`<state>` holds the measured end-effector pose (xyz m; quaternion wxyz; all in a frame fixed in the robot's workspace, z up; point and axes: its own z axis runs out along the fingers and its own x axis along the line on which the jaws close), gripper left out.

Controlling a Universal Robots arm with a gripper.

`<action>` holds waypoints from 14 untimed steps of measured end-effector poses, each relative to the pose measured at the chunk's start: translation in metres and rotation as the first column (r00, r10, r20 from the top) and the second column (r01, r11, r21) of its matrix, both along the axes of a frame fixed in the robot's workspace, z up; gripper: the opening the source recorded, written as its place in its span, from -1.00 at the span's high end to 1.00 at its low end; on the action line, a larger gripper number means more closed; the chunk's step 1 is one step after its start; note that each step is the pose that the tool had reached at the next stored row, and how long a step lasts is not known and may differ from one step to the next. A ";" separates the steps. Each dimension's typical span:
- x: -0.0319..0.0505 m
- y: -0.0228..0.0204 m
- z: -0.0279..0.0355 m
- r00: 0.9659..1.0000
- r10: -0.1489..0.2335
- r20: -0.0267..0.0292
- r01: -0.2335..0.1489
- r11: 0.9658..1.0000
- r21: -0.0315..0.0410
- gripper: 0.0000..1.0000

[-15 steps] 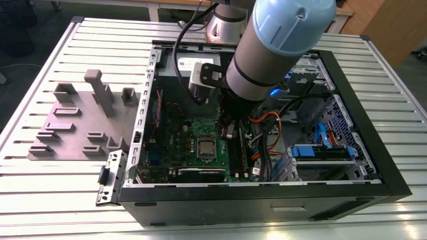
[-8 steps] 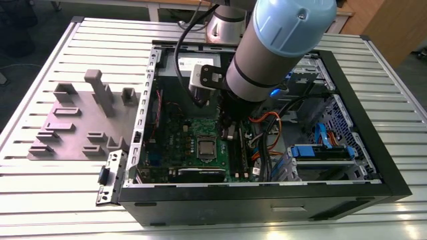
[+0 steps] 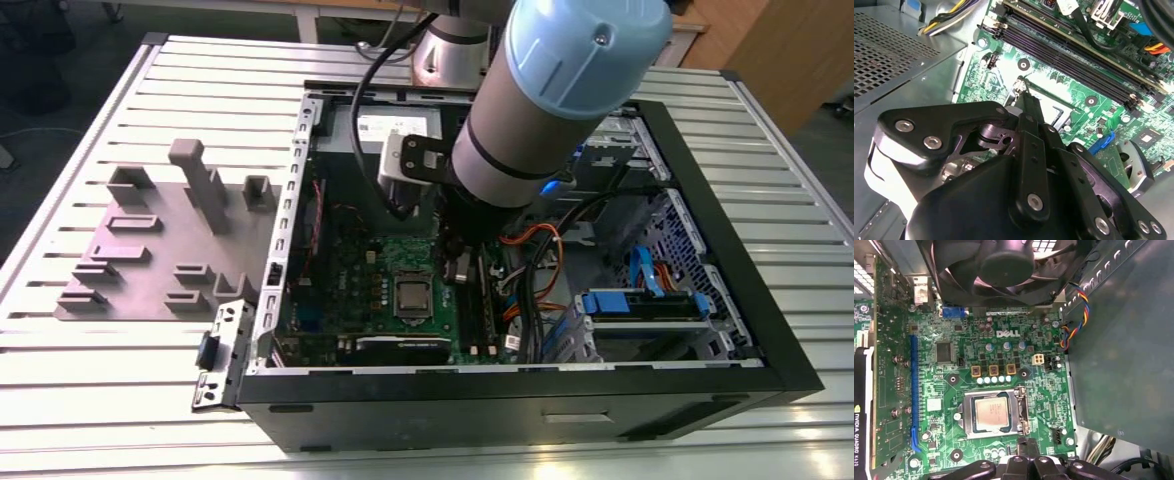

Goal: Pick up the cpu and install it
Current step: 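Install the first cpu locking lever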

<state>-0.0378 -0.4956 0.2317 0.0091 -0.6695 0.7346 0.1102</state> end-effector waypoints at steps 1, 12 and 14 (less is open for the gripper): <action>0.0000 -0.0006 -0.0004 1.000 0.002 0.000 -0.002 1.000 0.000 0.79; 0.0000 -0.0109 -0.0032 1.000 0.016 0.000 -0.016 1.000 -0.002 0.79; 0.0000 -0.0123 -0.0042 1.000 0.017 0.000 -0.017 1.000 -0.002 0.79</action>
